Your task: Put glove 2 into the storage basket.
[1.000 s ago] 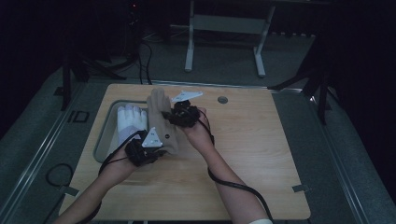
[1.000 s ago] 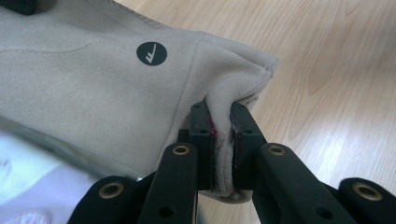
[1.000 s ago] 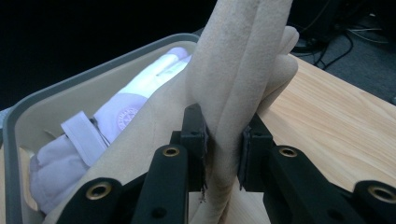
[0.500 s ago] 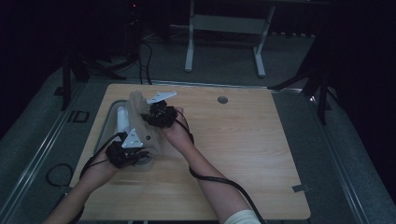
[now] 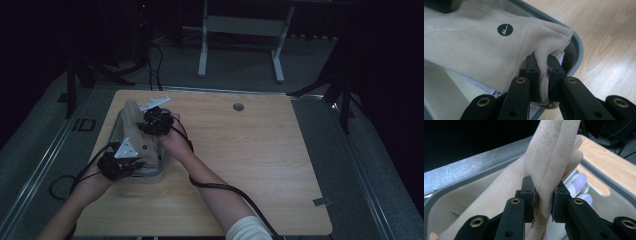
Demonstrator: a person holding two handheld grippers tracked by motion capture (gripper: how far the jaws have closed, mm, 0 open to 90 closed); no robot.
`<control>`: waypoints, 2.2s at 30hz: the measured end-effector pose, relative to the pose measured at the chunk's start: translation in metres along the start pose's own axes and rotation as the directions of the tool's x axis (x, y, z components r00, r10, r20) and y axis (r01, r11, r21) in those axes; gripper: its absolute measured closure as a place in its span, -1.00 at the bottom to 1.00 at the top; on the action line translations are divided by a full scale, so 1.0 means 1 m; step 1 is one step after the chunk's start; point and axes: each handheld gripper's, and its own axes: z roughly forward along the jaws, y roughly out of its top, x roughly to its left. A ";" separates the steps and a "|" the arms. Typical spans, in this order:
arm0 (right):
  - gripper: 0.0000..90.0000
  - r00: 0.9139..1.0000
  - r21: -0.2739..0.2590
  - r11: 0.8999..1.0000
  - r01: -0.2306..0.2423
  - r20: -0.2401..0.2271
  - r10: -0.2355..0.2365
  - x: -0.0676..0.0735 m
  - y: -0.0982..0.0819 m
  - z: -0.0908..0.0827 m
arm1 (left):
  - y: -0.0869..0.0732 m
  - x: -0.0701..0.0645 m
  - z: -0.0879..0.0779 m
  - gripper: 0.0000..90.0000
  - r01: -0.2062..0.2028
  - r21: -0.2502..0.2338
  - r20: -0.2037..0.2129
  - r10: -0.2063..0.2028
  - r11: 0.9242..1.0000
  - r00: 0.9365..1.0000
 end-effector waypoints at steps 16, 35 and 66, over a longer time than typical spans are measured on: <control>0.61 0.997 0.133 0.988 -0.074 0.027 0.071 -0.017 -0.020 0.026 | -0.007 0.004 0.018 0.83 0.035 0.016 0.034 -0.035 0.999 0.999; -0.66 0.994 0.072 0.992 -0.102 -0.017 0.103 -0.035 -0.014 -0.022 | -0.008 0.010 0.013 0.13 0.136 -0.046 0.100 -0.130 0.990 0.986; -0.67 0.998 0.040 0.998 -0.049 -0.026 0.050 -0.045 -0.095 -0.107 | 0.041 -0.048 0.023 -0.68 0.157 -0.291 0.244 -0.085 0.944 0.966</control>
